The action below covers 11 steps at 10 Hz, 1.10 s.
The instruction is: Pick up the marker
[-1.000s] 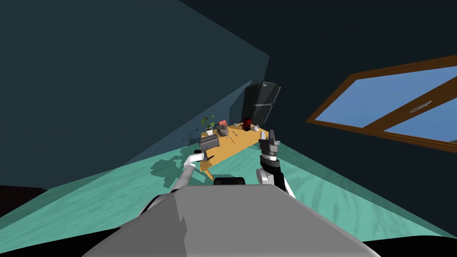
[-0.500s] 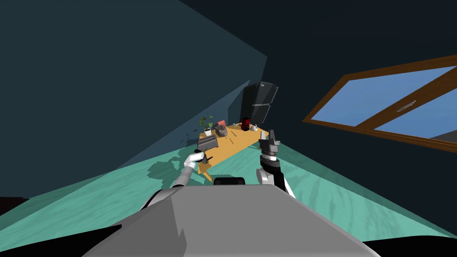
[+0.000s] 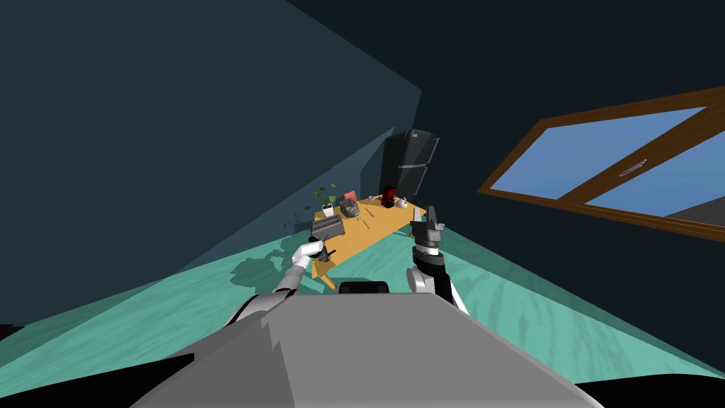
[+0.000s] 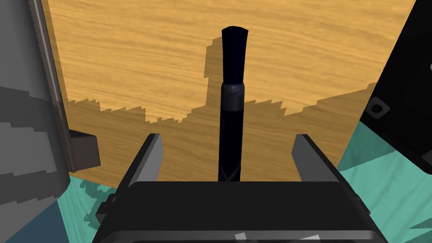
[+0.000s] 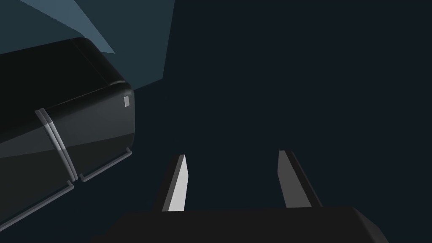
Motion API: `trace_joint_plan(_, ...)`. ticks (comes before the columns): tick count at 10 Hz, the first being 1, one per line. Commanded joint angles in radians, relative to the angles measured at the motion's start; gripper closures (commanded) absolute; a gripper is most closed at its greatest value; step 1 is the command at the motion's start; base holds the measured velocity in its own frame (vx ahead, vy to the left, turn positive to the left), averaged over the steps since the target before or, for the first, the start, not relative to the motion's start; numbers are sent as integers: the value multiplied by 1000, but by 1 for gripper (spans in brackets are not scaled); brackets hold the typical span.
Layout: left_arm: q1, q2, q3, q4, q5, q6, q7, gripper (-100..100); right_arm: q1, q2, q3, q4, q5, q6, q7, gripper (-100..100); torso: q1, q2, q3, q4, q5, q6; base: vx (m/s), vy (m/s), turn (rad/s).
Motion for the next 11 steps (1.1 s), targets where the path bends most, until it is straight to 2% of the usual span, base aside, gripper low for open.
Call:
trace_joint_plan(1,0,0,0,0,0,0,0,0,0,0,0,0,0,0,0,0,0,0,0,0,0,0,0,0,0)
trace_joint_plan(2,-11,2,7,29,-5,-18,12,-100,0,0,0,0,0,0,0,0,0,0,0,0,0,0,-18,24,-141)
trace_joint_plan(10,-102,15,67,260,-46,-156,111,-100,0,0,0,0,0,0,0,0,4,5,3,1,1,0,-61,52,-197)
trace_joint_plan(11,-102,15,67,267,-46,-156,111,-100,0,0,0,0,0,0,0,0,3,5,3,1,1,0,-44,32,-63)
